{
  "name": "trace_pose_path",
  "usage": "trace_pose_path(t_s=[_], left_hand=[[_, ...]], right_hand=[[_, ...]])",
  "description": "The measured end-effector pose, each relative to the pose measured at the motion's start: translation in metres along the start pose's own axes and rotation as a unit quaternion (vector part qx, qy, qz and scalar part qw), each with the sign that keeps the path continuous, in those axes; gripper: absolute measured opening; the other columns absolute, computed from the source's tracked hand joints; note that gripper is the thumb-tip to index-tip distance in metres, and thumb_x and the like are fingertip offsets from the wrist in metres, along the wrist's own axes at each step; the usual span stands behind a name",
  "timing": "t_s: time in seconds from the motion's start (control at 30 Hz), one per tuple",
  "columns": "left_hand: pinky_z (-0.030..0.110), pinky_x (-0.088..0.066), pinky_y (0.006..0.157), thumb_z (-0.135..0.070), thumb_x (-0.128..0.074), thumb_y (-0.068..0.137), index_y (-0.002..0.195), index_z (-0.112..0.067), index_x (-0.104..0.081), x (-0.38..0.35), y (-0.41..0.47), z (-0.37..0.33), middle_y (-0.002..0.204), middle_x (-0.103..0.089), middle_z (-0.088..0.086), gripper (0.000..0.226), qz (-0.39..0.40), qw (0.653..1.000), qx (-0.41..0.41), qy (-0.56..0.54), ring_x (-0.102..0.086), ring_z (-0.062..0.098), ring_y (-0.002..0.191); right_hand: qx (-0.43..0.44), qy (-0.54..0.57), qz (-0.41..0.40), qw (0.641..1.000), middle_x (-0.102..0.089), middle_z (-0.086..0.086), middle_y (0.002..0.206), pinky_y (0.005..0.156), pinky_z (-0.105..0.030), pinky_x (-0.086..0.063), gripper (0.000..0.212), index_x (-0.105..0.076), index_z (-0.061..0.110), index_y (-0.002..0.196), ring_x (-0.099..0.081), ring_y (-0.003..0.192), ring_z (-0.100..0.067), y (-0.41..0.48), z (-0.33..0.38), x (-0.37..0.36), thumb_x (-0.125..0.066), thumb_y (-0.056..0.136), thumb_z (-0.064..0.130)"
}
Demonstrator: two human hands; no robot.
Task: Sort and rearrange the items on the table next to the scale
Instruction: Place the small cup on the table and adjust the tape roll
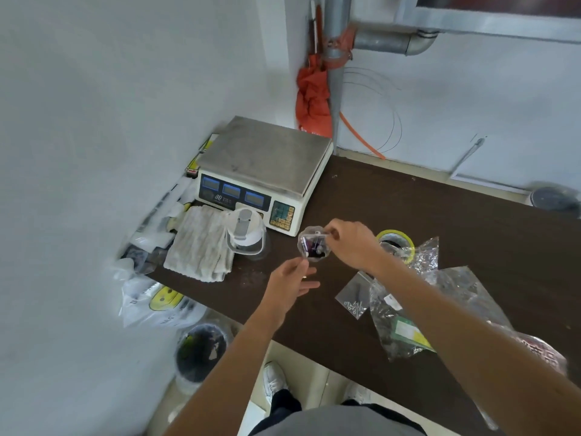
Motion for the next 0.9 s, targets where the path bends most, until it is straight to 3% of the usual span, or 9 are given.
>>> trace_pose_path(t_s=[0.2, 0.33, 0.43, 0.57, 0.73, 0.8, 0.9], left_hand=[[0.038, -0.056, 0.095, -0.029, -0.056, 0.102, 0.119, -0.010, -0.068, 0.048, -0.028, 0.055, 0.105, -0.077, 0.000, 0.028, -0.079, 0.997, 0.012, 0.004, -0.076, 0.016, 0.090], [0.026, -0.054, 0.081, -0.027, -0.056, 0.102, 0.119, -0.011, -0.071, 0.080, -0.041, 0.070, 0.101, -0.075, -0.004, 0.027, -0.108, 0.994, 0.008, 0.034, -0.074, 0.010, 0.087], [0.017, -0.050, 0.076, -0.029, -0.054, 0.104, 0.121, -0.016, -0.070, 0.100, -0.047, 0.071, 0.099, -0.074, -0.007, 0.026, -0.121, 0.988, -0.014, 0.099, -0.070, 0.000, 0.085], [0.021, -0.049, 0.079, -0.031, -0.049, 0.105, 0.123, -0.026, -0.064, 0.120, -0.051, 0.074, 0.096, -0.069, -0.012, 0.024, -0.119, 0.986, -0.018, 0.114, -0.067, 0.002, 0.093], [0.038, -0.054, 0.096, -0.027, -0.051, 0.103, 0.121, -0.032, -0.062, 0.142, -0.046, 0.082, 0.103, -0.066, -0.019, 0.022, -0.122, 0.986, -0.019, 0.111, -0.067, 0.010, 0.101], [0.039, -0.056, 0.093, -0.026, -0.053, 0.101, 0.125, -0.031, -0.059, 0.147, -0.044, 0.082, 0.104, -0.068, -0.013, 0.026, -0.111, 0.989, -0.011, 0.096, -0.068, 0.013, 0.100], [0.028, -0.055, 0.078, -0.025, -0.055, 0.100, 0.131, -0.029, -0.050, 0.151, -0.042, 0.079, 0.106, -0.068, -0.006, 0.032, -0.074, 0.995, 0.020, 0.070, -0.069, 0.013, 0.098]], right_hand=[[-0.005, 0.017, 0.070, 0.997, -0.069, 0.003, 0.099, 0.078, -0.031, -0.048, 0.021, -0.062, 0.023, 0.114, -0.062, 0.085, -0.015, -0.024, 0.035, -0.066, -0.048, 0.099, 0.031], [-0.007, 0.042, 0.086, 0.995, -0.069, 0.004, 0.100, 0.075, -0.029, -0.048, 0.020, -0.062, 0.026, 0.112, -0.062, 0.083, -0.012, -0.030, 0.059, -0.096, -0.048, 0.100, 0.032], [-0.006, 0.058, 0.081, 0.995, -0.070, 0.005, 0.099, 0.084, -0.036, -0.053, 0.019, -0.062, 0.028, 0.112, -0.064, 0.086, -0.012, -0.031, 0.077, -0.115, -0.047, 0.101, 0.031], [-0.021, 0.078, 0.058, 0.995, -0.072, 0.005, 0.102, 0.082, -0.034, -0.055, 0.020, -0.062, 0.026, 0.115, -0.066, 0.089, -0.012, -0.035, 0.096, -0.134, -0.048, 0.101, 0.029], [-0.040, 0.076, 0.044, 0.995, -0.072, 0.003, 0.108, 0.090, -0.041, -0.051, 0.023, -0.061, 0.026, 0.120, -0.067, 0.098, -0.019, -0.037, 0.113, -0.154, -0.048, 0.101, 0.028], [-0.054, 0.073, 0.039, 0.995, -0.073, 0.002, 0.107, 0.090, -0.040, -0.050, 0.023, -0.061, 0.026, 0.120, -0.067, 0.098, -0.020, -0.037, 0.117, -0.160, -0.048, 0.101, 0.028], [-0.081, 0.071, 0.039, 0.993, -0.072, -0.002, 0.107, 0.088, -0.039, -0.050, 0.023, -0.060, 0.025, 0.120, -0.066, 0.099, -0.024, -0.035, 0.120, -0.168, -0.047, 0.101, 0.026]])
Point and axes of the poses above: each hand's wrist, its own y-axis towards the middle knuckle, its own x-axis out of the back of the hand, z = x × y, the point moved 7 cm from there along y, towards the middle knuckle
